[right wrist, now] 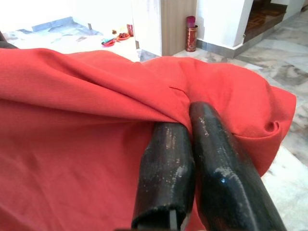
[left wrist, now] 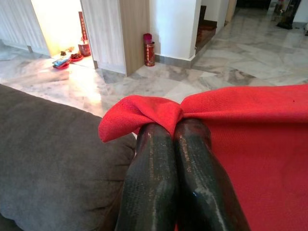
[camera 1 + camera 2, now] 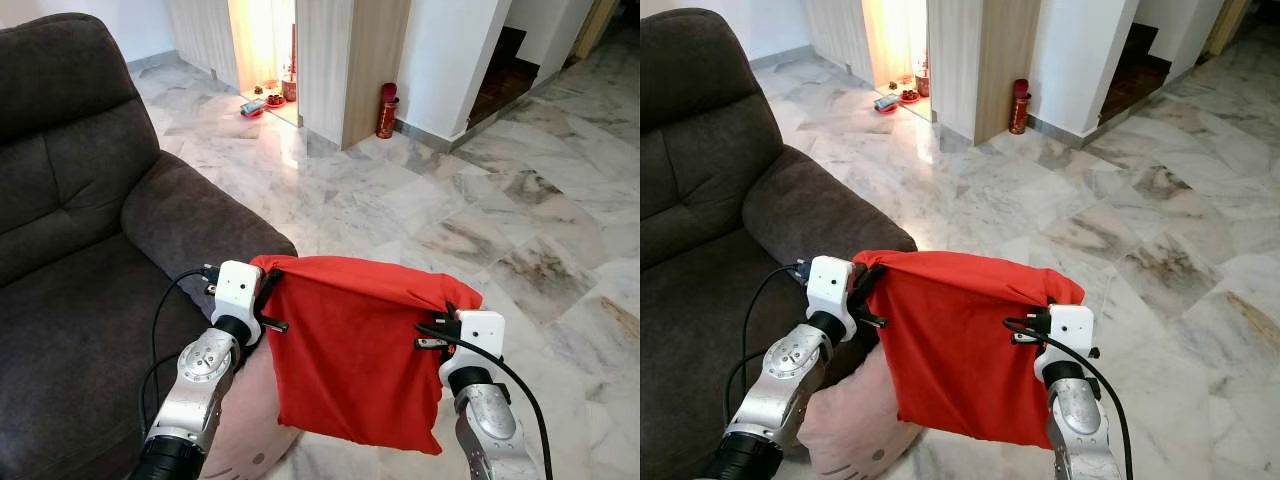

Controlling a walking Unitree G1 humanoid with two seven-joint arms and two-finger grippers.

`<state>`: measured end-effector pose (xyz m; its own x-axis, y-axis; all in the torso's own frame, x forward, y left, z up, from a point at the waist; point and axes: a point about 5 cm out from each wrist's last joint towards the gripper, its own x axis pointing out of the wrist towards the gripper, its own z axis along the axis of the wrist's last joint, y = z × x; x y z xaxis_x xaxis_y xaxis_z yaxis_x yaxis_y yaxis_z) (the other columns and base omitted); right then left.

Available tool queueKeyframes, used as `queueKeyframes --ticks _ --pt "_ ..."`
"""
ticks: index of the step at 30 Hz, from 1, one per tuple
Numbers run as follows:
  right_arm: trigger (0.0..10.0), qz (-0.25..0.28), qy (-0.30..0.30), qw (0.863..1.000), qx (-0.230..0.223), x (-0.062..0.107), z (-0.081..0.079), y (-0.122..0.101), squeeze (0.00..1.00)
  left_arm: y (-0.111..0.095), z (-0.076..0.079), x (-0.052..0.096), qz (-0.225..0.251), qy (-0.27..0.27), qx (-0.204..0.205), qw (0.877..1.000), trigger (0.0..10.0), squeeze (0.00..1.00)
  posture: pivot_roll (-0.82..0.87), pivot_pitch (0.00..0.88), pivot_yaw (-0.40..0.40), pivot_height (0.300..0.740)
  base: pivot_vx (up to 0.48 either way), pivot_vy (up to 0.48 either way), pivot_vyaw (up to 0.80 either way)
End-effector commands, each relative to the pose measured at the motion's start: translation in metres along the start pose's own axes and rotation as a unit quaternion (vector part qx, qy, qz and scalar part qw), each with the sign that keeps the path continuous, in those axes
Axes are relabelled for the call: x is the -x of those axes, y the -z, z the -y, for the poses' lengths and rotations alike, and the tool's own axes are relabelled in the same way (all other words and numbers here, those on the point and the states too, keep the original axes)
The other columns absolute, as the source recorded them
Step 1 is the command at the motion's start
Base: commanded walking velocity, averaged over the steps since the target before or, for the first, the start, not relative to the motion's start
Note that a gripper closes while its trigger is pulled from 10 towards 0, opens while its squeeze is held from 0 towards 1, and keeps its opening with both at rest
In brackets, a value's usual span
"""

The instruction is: Move the pillow to the sofa from floor

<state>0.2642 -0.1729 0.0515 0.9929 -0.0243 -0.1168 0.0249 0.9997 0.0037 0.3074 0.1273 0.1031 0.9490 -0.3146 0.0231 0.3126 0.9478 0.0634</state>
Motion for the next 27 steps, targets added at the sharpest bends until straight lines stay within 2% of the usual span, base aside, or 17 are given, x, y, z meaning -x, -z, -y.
queueKeyframes --ticks 1,8,27 --pt "10.0 0.061 0.051 0.997 -0.01 -0.0019 0.0201 -0.0231 0.0 -0.0036 -0.0155 0.0039 0.015 -0.037 -0.005 0.999 10.0 0.0 -0.03 0.0 -0.034 0.74 0.0 0.0 0.0" --pt "10.0 0.061 0.053 0.997 -0.006 -0.0024 0.0222 -0.024 0.0 -0.0024 -0.0122 0.0022 0.013 -0.033 -0.006 0.999 10.0 0.0 -0.03 0.0 -0.04 0.74 0.0 0.0 0.0" --pt "10.0 0.058 0.053 0.997 -0.005 -0.0037 0.0224 -0.0249 0.0 -0.0032 -0.0132 0.0018 0.015 -0.039 -0.005 0.999 10.0 0.0 -0.03 0.0 -0.046 0.74 -0.278 0.0 0.0"
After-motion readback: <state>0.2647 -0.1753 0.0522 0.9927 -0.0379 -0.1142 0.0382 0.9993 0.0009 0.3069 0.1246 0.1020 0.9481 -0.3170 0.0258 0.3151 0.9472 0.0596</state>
